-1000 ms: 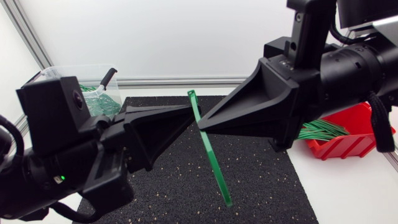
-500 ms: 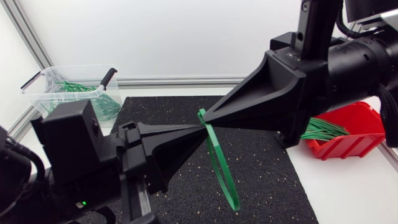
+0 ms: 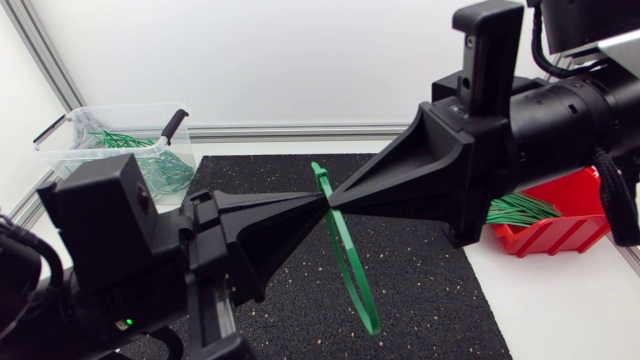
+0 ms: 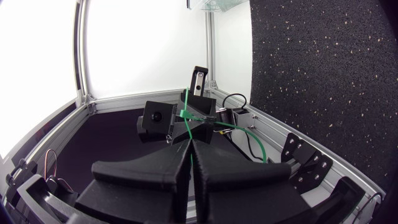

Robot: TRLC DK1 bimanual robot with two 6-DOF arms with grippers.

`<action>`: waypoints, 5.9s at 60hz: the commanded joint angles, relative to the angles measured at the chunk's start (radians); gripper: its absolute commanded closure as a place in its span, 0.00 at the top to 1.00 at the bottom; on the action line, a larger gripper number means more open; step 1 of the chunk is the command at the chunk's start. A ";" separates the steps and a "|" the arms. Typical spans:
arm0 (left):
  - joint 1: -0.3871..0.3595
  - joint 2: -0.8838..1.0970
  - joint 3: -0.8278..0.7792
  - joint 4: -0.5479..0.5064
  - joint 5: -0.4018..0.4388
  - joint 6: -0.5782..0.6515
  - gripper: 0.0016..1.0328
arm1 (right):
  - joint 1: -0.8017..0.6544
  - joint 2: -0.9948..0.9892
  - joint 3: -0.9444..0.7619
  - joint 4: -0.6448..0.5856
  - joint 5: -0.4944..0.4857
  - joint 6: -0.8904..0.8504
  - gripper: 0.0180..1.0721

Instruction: Take a green cable tie from the red box, thread the tail through the head to close it, then place it in the transparent bin on the left.

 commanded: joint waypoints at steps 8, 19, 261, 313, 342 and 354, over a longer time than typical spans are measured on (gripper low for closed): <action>-0.011 -0.023 0.016 0.015 0.007 0.025 0.04 | -0.002 0.032 0.005 0.017 0.021 0.048 0.06; -0.031 -0.066 0.050 -0.060 0.019 -0.018 0.04 | 0.038 0.032 0.051 0.084 0.065 0.142 0.06; 0.032 -0.161 -0.037 -0.161 0.105 -0.030 0.04 | 0.077 0.149 -0.076 0.279 0.262 0.032 0.06; 0.932 0.115 0.167 -0.331 -0.002 0.369 0.04 | -0.005 0.202 -0.266 0.389 1.174 -0.854 0.96; 1.227 0.639 0.720 -0.370 -0.149 0.377 0.04 | -0.038 0.015 -0.337 0.354 1.187 -0.890 0.96; 1.227 0.903 1.026 -0.724 -0.217 0.343 0.04 | -0.034 -0.042 -0.378 0.327 1.187 -0.890 0.96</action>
